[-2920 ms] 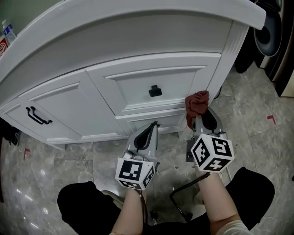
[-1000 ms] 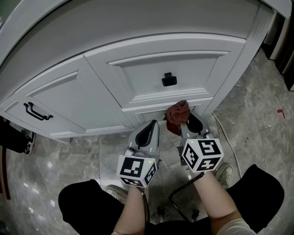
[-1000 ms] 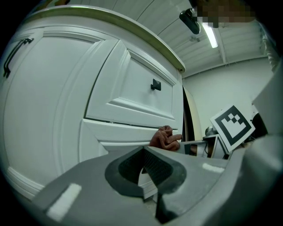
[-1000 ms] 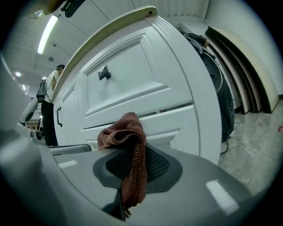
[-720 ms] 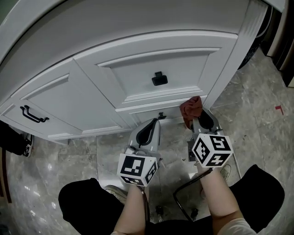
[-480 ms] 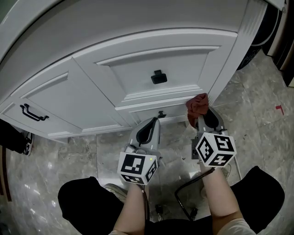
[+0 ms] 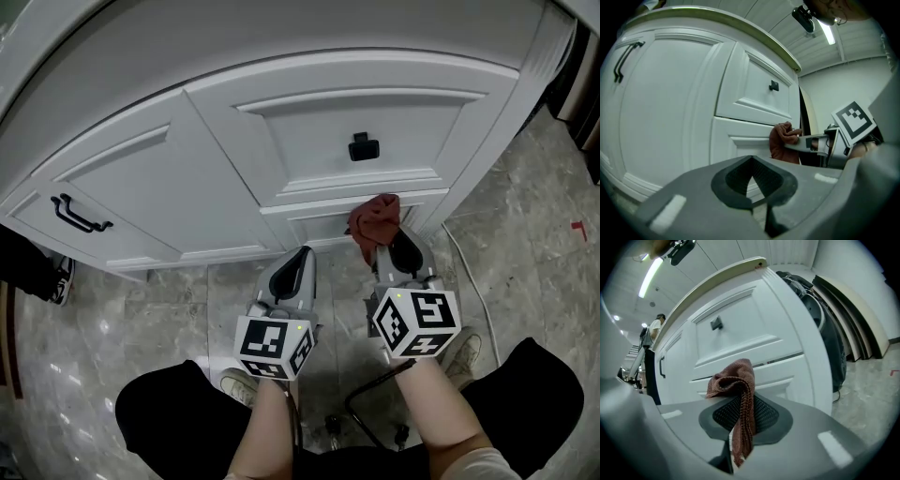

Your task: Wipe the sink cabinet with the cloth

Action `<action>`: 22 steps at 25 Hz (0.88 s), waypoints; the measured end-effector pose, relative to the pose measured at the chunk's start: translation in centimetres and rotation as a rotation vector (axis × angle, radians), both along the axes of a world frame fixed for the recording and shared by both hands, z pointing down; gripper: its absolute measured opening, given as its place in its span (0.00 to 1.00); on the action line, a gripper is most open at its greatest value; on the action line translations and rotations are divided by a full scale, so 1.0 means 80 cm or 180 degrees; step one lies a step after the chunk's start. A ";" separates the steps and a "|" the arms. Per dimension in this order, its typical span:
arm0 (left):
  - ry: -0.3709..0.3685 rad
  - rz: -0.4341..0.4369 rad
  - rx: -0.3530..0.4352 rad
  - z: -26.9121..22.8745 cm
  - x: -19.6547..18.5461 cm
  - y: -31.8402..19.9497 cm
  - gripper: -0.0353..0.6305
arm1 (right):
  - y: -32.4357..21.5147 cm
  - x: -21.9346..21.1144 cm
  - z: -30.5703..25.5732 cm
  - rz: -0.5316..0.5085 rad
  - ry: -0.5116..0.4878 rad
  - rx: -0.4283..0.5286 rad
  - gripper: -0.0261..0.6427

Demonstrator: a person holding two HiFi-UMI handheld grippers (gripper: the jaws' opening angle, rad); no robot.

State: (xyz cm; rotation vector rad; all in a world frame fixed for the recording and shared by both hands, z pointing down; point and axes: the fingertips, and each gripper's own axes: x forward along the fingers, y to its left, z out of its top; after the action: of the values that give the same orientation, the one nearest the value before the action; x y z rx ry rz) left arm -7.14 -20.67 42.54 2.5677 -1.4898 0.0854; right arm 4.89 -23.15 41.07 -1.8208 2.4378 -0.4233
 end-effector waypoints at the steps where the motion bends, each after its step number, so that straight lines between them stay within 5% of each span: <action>1: 0.0024 -0.0067 -0.0017 0.002 -0.014 0.000 0.06 | 0.001 -0.022 0.003 -0.0090 0.0007 -0.0001 0.17; 11: 0.0097 -0.0319 -0.0016 0.002 -0.093 0.003 0.06 | -0.005 -0.176 0.064 -0.0719 -0.0068 -0.0313 0.17; 22: 0.0098 -0.0196 -0.0054 0.014 -0.082 -0.003 0.06 | -0.013 -0.167 0.081 -0.0635 -0.0041 -0.0339 0.18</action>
State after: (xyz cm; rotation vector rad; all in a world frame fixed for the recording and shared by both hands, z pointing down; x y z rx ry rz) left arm -13.68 -20.88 43.63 2.4960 -1.5491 0.0503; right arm -8.47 -24.22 47.54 -1.6097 2.6464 -0.5873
